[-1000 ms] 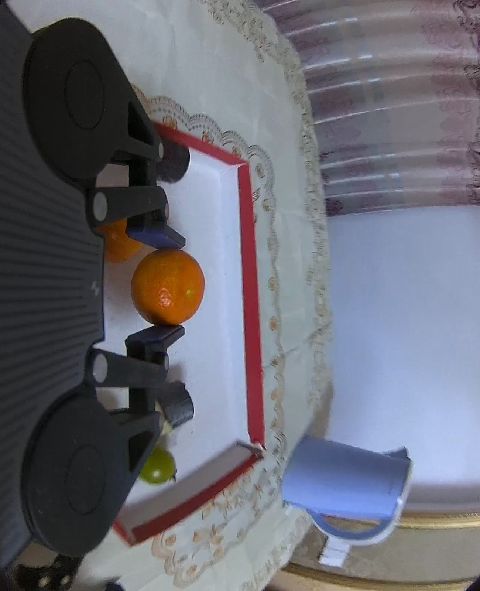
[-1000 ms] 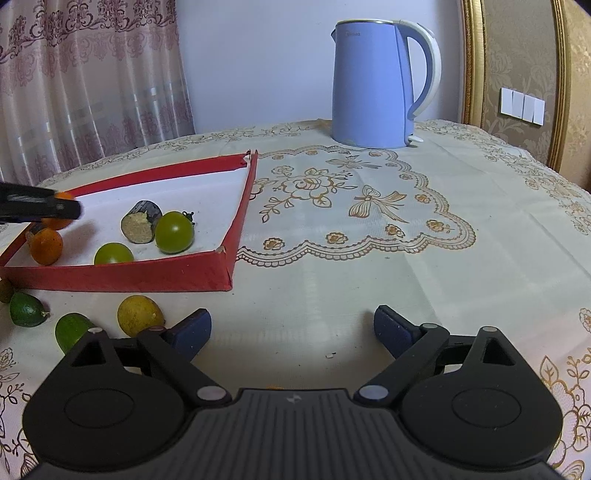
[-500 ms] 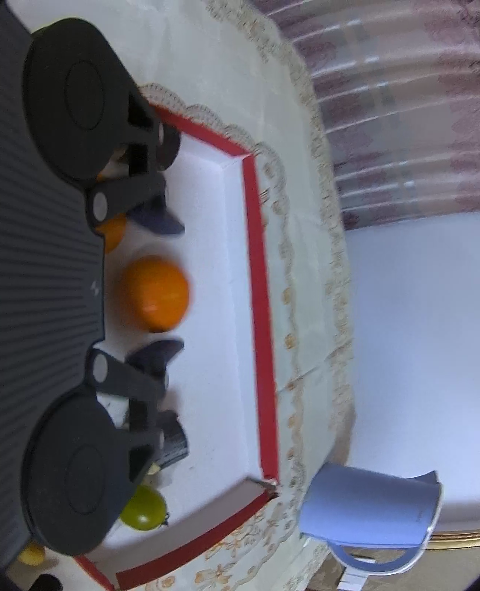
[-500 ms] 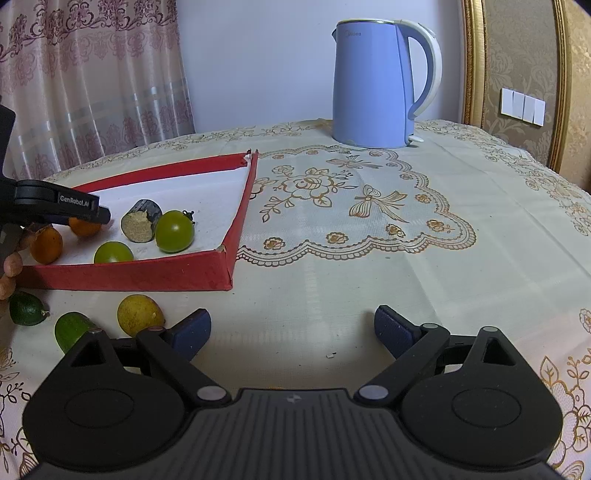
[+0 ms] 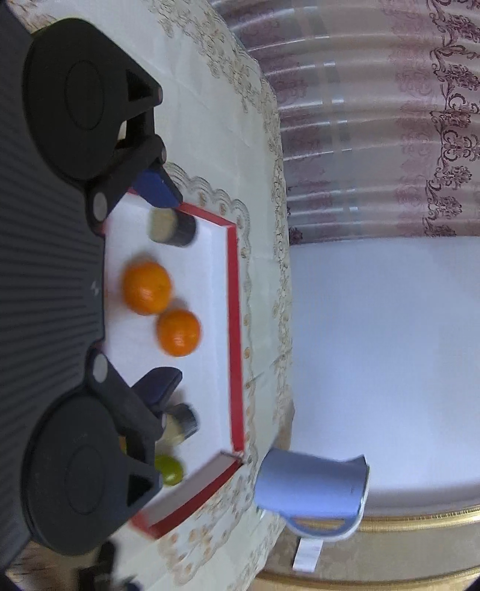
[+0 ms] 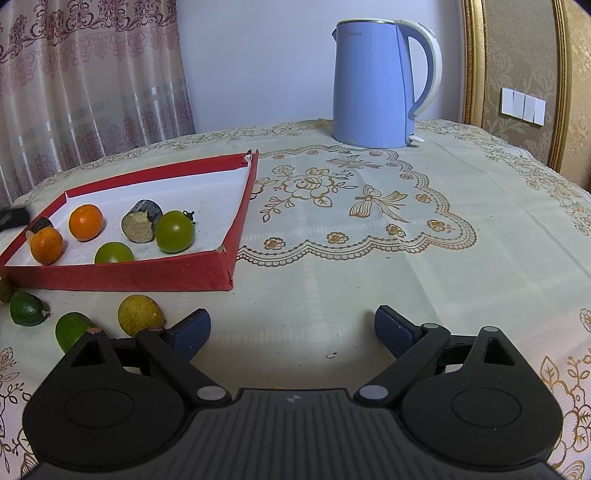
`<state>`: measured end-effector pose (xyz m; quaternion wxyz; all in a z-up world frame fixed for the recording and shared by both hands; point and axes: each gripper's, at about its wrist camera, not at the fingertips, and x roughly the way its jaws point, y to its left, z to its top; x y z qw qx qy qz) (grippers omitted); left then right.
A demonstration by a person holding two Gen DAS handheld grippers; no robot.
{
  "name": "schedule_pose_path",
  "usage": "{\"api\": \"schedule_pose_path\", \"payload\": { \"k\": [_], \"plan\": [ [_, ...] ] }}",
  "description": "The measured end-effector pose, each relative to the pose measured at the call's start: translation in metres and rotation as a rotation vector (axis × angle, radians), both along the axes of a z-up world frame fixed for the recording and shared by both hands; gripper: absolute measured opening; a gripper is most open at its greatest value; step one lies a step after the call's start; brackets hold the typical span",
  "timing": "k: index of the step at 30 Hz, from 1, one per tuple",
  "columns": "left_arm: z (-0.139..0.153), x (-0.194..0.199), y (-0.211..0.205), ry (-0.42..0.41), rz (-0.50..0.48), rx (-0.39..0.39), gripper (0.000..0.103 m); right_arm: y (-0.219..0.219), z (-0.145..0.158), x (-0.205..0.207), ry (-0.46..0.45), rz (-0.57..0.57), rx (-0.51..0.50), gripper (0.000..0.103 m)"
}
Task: Organize fruits
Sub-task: 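Withdraw the left tool from the tray, then grasp the cut green cucumber piece with the left tool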
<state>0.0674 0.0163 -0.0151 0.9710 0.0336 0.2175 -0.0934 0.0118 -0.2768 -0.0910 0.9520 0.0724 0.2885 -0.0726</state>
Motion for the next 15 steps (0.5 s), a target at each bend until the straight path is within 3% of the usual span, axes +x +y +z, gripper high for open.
{"api": "schedule_pose_path", "payload": {
  "k": [5,15],
  "plan": [
    [-0.013,-0.022,0.013,0.06,-0.014,0.009,0.094,0.0,0.0,0.0,0.001,0.0,-0.001,0.096],
    [-0.037,-0.028,-0.015,0.085,-0.039,0.089,0.089,0.0,0.0,0.0,0.001,0.002,-0.003,0.096]
  ]
}}
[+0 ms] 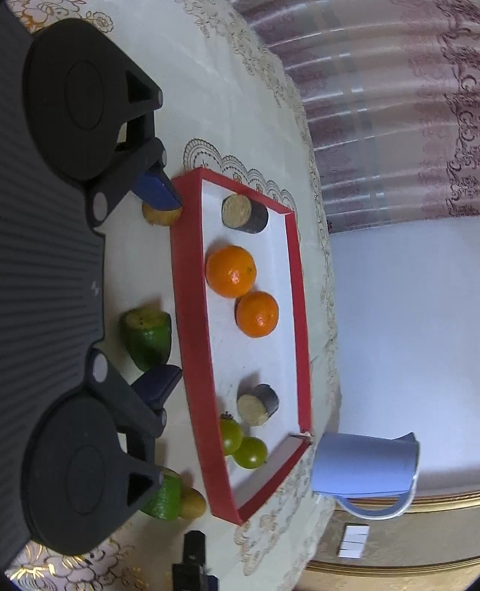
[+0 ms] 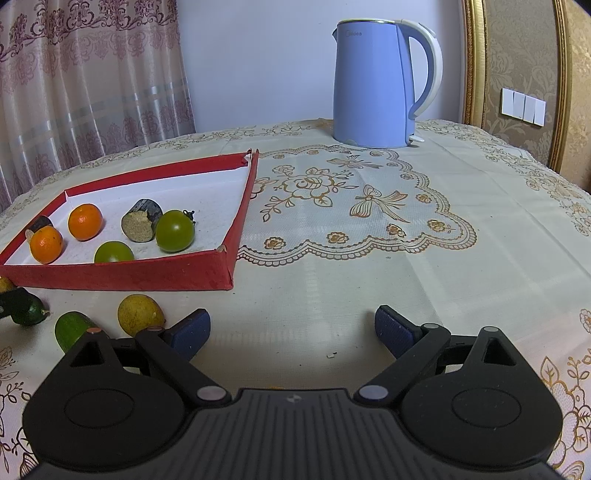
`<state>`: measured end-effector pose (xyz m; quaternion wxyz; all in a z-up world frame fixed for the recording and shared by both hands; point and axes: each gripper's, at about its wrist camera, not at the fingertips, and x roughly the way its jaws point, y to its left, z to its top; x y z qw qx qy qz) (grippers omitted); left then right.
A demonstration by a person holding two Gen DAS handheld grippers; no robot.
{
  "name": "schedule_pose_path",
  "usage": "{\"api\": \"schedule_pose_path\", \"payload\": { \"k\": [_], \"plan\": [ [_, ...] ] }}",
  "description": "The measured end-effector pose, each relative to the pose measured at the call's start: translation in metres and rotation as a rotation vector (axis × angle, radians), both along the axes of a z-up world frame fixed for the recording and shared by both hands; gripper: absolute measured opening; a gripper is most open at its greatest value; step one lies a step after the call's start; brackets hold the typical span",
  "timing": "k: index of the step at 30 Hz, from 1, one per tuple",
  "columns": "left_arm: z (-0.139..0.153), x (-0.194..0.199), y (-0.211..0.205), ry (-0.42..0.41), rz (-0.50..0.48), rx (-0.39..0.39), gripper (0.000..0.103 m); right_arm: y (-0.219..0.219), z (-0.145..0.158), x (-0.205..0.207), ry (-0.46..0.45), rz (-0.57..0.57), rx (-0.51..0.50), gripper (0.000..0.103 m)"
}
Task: Organize fruits
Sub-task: 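Grasp the cut green cucumber piece with the left tool, then grasp the green cylinder slice with the right tool while the left tool holds the cucumber piece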
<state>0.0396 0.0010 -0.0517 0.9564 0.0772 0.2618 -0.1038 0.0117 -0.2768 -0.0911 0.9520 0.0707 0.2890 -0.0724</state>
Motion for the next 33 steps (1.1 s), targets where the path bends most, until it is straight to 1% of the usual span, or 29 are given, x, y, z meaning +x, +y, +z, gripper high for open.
{"api": "schedule_pose_path", "payload": {
  "k": [3,4,8,9,11,13,14,16,18,19,20,22,27,28,29,31,33],
  "plan": [
    [-0.001,0.006,-0.002,0.03,-0.005,-0.022,0.088,0.0,0.0,0.0,0.0,0.0,0.0,0.096],
    [-0.001,0.007,-0.002,0.033,-0.002,-0.029,0.086,0.0,0.0,0.0,0.0,0.0,0.0,0.096],
    [-0.003,0.006,-0.002,0.043,-0.028,-0.044,0.084,0.0,0.0,0.0,0.0,0.0,0.0,0.096],
    [-0.003,0.005,-0.002,0.047,-0.041,-0.046,0.082,0.0,0.0,0.0,0.0,0.0,0.0,0.096],
    [-0.004,0.006,-0.003,0.051,-0.039,-0.046,0.082,0.0,0.0,0.0,0.0,0.0,0.0,0.096],
    [-0.006,0.012,-0.004,0.076,-0.034,-0.048,0.08,0.0,0.0,0.0,0.0,0.0,0.0,0.096],
    [-0.006,0.013,-0.003,0.087,-0.039,-0.061,0.078,0.0,0.0,0.0,0.0,0.0,0.0,0.096],
    [-0.006,0.013,-0.001,0.097,-0.054,-0.083,0.072,0.0,0.0,0.0,0.0,0.0,0.0,0.096],
    [-0.007,0.011,-0.001,0.107,-0.077,-0.088,0.067,0.0,0.0,0.0,0.0,0.0,-0.001,0.096],
    [-0.008,0.01,-0.002,0.109,-0.085,-0.083,0.061,0.0,0.0,0.0,-0.001,0.0,0.0,0.096],
    [-0.008,0.009,-0.003,0.109,-0.091,-0.071,0.059,0.0,0.0,0.0,-0.001,0.0,0.0,0.096],
    [-0.008,0.006,-0.005,0.103,-0.113,-0.063,0.05,0.0,0.0,0.0,0.0,0.0,-0.001,0.096],
    [-0.009,0.001,-0.007,0.088,-0.15,-0.06,0.037,0.0,0.0,0.0,-0.001,0.0,0.0,0.096],
    [-0.009,0.0,-0.007,0.086,-0.152,-0.063,0.032,0.0,0.0,0.0,-0.001,0.0,0.001,0.096],
    [-0.008,-0.002,-0.007,0.079,-0.153,-0.065,0.032,0.0,0.0,0.0,-0.002,0.0,0.003,0.096],
    [-0.009,-0.004,-0.007,0.06,-0.12,-0.05,0.032,-0.002,0.0,-0.001,-0.007,0.002,0.012,0.096],
    [-0.008,-0.003,-0.002,0.055,-0.086,-0.062,0.031,-0.005,0.0,-0.003,-0.019,0.004,0.034,0.097]
  ]
}}
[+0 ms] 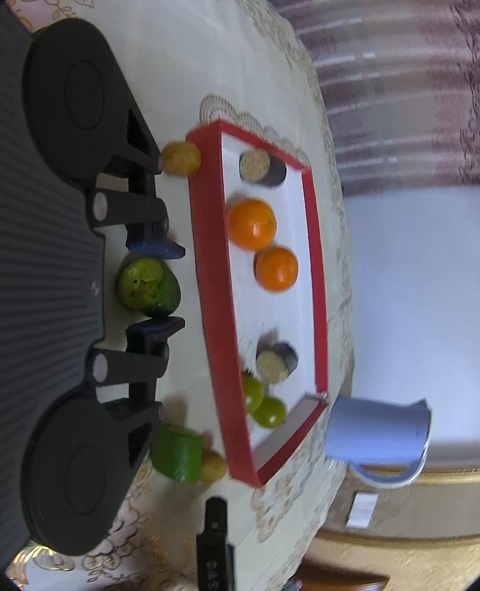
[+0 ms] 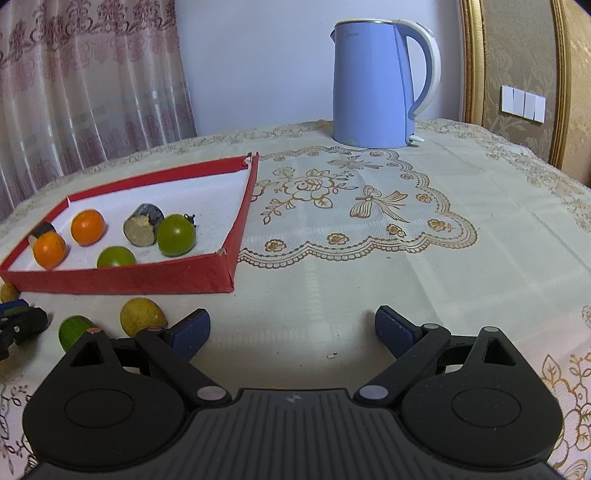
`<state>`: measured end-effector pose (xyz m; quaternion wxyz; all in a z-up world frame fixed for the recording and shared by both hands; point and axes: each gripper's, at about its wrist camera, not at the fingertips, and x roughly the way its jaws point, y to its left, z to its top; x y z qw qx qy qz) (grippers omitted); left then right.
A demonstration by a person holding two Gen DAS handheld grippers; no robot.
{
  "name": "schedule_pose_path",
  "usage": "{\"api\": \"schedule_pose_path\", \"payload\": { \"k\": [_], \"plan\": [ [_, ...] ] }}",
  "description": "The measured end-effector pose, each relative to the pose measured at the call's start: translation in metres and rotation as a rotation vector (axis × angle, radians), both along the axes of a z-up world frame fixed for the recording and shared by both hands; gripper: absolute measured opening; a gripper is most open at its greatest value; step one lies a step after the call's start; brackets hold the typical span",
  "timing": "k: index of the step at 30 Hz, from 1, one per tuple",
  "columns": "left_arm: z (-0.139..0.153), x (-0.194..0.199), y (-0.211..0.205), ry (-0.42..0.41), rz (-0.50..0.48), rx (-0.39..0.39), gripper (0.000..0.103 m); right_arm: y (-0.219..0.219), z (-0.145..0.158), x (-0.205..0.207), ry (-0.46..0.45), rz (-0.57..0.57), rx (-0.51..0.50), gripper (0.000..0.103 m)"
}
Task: Organize fruits
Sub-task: 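Grasp the green cylinder slice with the right tool while the left tool holds the cucumber piece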
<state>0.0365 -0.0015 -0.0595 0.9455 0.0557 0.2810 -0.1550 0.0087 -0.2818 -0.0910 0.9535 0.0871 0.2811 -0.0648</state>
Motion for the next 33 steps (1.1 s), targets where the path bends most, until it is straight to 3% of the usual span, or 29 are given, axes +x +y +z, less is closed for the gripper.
{"api": "schedule_pose_path", "payload": {
  "k": [5,19,23,24,25,33],
  "plan": [
    [0.003,0.007,0.019,0.012,0.084,-0.064,0.03,-0.008,0.004,-0.015,-0.08,0.018,0.066,0.097],
    [0.002,0.007,0.019,0.02,0.086,-0.069,0.03,0.064,0.021,-0.04,-0.152,0.286,-0.053,0.094],
    [0.002,0.006,0.019,0.021,0.086,-0.074,0.03,0.083,0.02,-0.04,-0.16,0.378,-0.115,0.076],
    [0.001,0.006,0.019,0.021,0.086,-0.073,0.03,0.087,0.019,-0.038,-0.147,0.397,-0.136,0.063],
    [0.001,0.007,0.019,0.021,0.086,-0.073,0.03,0.091,0.016,-0.035,-0.126,0.417,-0.15,0.056],
    [0.002,0.007,0.02,0.023,0.085,-0.073,0.03,0.104,0.011,-0.022,-0.081,0.479,-0.172,0.052]
  ]
}}
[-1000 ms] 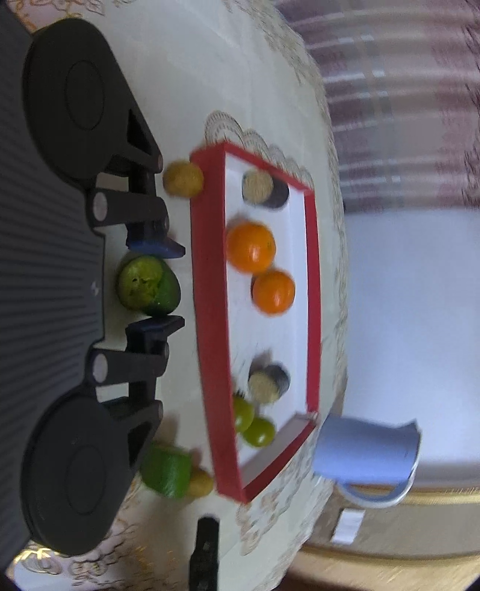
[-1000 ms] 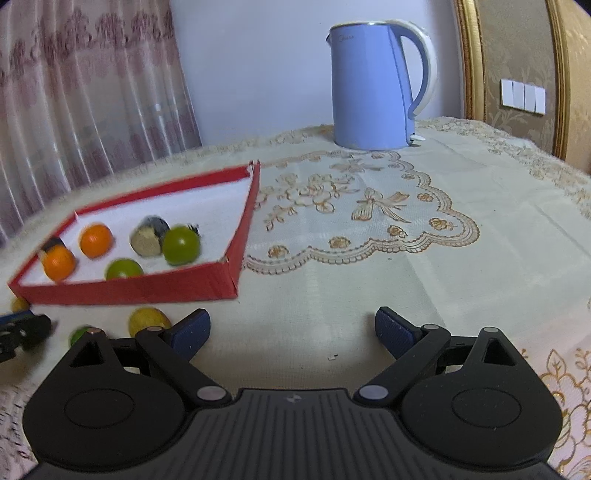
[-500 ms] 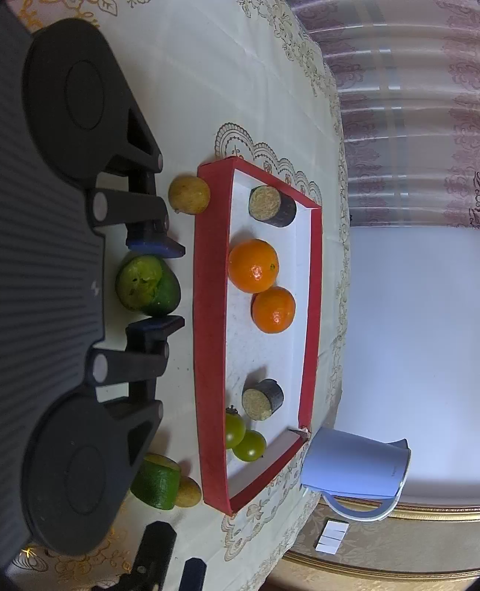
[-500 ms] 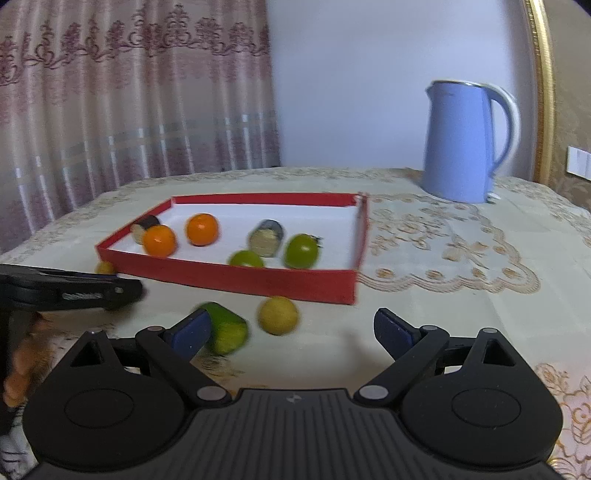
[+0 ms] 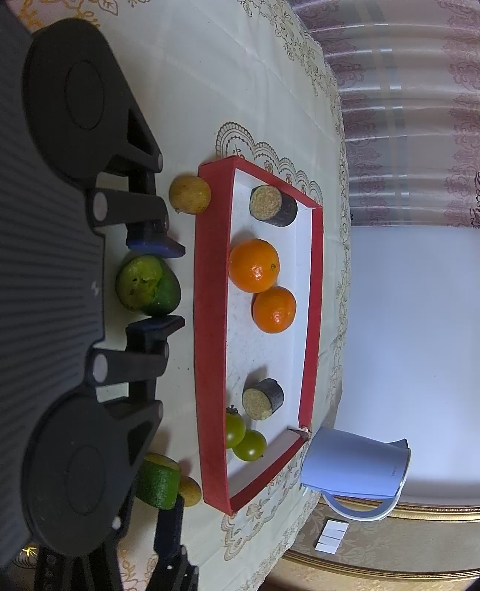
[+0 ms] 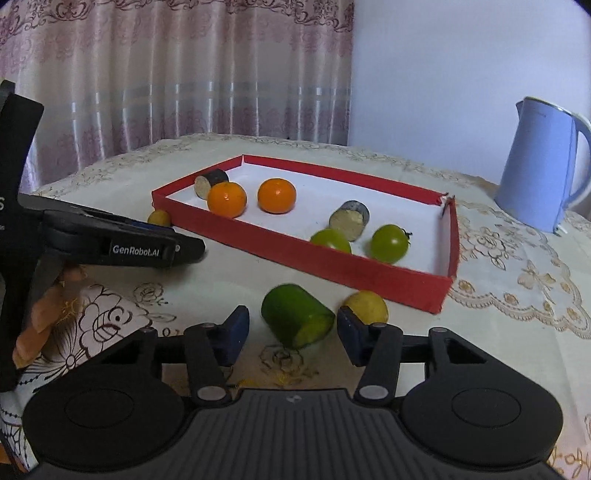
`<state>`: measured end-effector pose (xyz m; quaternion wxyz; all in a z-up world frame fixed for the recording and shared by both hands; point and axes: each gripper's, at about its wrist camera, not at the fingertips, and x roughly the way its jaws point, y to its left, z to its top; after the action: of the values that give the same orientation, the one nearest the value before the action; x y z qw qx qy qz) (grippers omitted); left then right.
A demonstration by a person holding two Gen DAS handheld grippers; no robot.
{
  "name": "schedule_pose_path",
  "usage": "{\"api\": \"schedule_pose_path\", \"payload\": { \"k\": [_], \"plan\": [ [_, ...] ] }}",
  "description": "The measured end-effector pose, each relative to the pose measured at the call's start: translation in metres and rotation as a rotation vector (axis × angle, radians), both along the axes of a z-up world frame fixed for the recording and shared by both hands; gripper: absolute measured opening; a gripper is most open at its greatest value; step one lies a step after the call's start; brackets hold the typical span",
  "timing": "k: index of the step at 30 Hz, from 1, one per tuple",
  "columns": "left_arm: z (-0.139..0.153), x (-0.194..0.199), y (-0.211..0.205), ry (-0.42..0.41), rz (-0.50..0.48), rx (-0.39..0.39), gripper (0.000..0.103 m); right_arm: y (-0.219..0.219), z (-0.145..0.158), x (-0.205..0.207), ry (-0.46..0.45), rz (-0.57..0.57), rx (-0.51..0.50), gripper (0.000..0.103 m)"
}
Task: Organize fruits
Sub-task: 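Grasp the green cylinder slice with the right tool while the left tool holds the cucumber piece, then carry the green slice into the tray and open the right tool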
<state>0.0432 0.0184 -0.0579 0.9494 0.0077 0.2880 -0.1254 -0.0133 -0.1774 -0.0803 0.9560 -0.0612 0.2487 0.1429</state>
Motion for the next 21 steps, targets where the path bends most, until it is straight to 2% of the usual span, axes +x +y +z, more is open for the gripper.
{"api": "schedule_pose_path", "payload": {
  "k": [2,5,8,14,21],
  "plan": [
    [0.0,0.0,0.0,0.0,0.0,-0.001,0.03,0.001,-0.001,0.006,0.016,-0.005,0.001,0.052],
    [0.0,0.001,0.001,0.003,-0.001,-0.004,0.03,0.003,-0.002,0.009,0.033,-0.016,-0.012,0.043],
    [0.0,0.001,0.001,0.002,-0.001,-0.001,0.03,0.006,-0.003,0.009,0.029,-0.029,-0.027,0.043],
    [0.0,0.002,0.001,0.004,-0.001,-0.003,0.03,0.003,-0.002,0.008,0.029,-0.06,0.017,0.043],
    [-0.001,0.002,0.001,0.005,-0.001,-0.004,0.03,-0.002,0.016,0.001,-0.047,-0.093,0.022,0.043]
  ]
}}
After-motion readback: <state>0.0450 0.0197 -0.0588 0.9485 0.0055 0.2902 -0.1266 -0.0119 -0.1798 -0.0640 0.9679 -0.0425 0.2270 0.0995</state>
